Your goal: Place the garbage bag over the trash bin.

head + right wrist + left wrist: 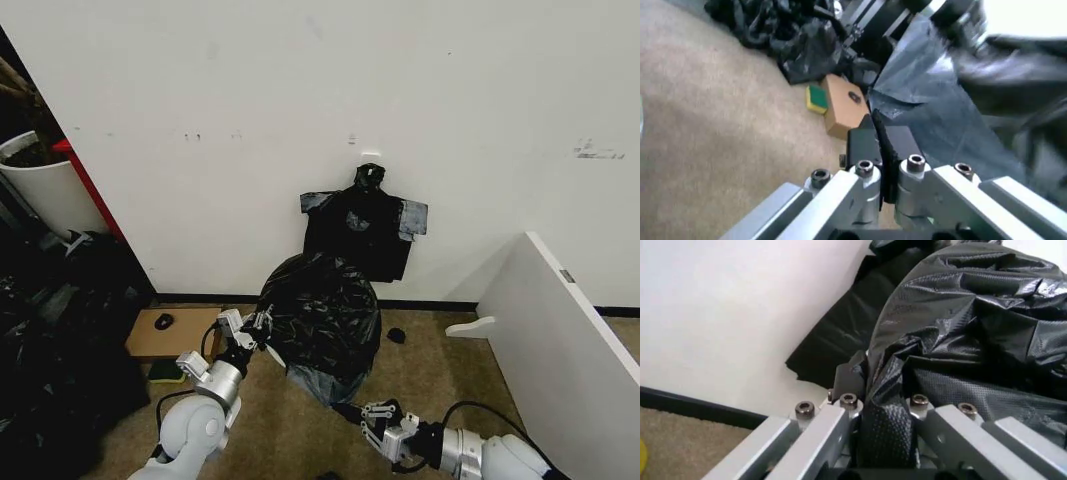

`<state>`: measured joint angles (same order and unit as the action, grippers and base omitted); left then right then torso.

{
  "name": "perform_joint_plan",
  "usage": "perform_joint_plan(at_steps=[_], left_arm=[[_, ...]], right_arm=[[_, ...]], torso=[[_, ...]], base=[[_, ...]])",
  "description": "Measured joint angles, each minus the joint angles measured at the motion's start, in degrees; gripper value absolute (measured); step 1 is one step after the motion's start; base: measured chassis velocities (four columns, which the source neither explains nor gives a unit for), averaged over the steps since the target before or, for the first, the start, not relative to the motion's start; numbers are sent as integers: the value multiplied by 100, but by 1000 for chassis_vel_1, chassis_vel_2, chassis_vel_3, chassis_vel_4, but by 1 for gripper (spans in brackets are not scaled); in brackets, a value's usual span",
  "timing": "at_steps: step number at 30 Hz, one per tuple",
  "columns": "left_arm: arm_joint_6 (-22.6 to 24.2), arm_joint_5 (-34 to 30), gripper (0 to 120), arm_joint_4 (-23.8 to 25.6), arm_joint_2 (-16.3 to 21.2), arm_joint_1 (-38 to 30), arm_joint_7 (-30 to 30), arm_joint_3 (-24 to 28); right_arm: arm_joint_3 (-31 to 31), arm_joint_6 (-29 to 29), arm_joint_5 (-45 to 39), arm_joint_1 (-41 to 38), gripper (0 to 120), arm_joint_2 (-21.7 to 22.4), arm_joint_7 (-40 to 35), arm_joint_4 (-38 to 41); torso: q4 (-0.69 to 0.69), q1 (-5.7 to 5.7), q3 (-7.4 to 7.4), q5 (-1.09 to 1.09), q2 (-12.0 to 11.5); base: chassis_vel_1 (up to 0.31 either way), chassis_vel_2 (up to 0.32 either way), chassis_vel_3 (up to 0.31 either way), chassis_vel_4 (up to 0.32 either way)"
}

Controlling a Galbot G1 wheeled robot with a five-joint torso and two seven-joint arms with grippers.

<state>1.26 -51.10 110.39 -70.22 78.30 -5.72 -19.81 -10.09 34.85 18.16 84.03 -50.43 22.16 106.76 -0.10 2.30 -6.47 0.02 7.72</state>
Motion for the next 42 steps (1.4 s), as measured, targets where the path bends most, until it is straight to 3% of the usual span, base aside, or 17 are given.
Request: perform_joint_plan(at_steps=[16,26,30,33,36,37,42], left_arm=[[302,-287,3,663,-22,356,215,90],[351,-249,3,760,60,454,255,111],[342,-178,3,759,73,450,259,114],[325,-111,3,720,70,434,263,117],[306,-46,3,662,65,417,275,111],[306,-46,3,662,65,417,275,111],[156,101,3,518,78,426,268,66]], right_arm=[[-16,85,1036,-477,0,-934,-554,-1339],[-257,-66,1122,-571,0,-937,-963,-1791],[-230,-106,394,-426,0,-819,-939,-1742],[-216,-15,-616,-312,10,-695,-396,-1651],[-283,210,-1844,-258,23,-522,745,-1653],[-283,210,-1844,-258,23,-522,745,-1653],[-815,470,-3757,-99,46,-261,3015,-1623]], torso=[[0,0,0,0,0],[0,0,0,0,0],[1,0,0,2,0],[-1,0,0,-2,0],[0,0,0,0,0],[0,0,0,0,0],[-1,0,0,0,0]], base=[[0,0,0,0],[0,0,0,0],[0,0,0,0],[0,0,0,0],[0,0,0,0],[0,0,0,0],[0,0,0,0]])
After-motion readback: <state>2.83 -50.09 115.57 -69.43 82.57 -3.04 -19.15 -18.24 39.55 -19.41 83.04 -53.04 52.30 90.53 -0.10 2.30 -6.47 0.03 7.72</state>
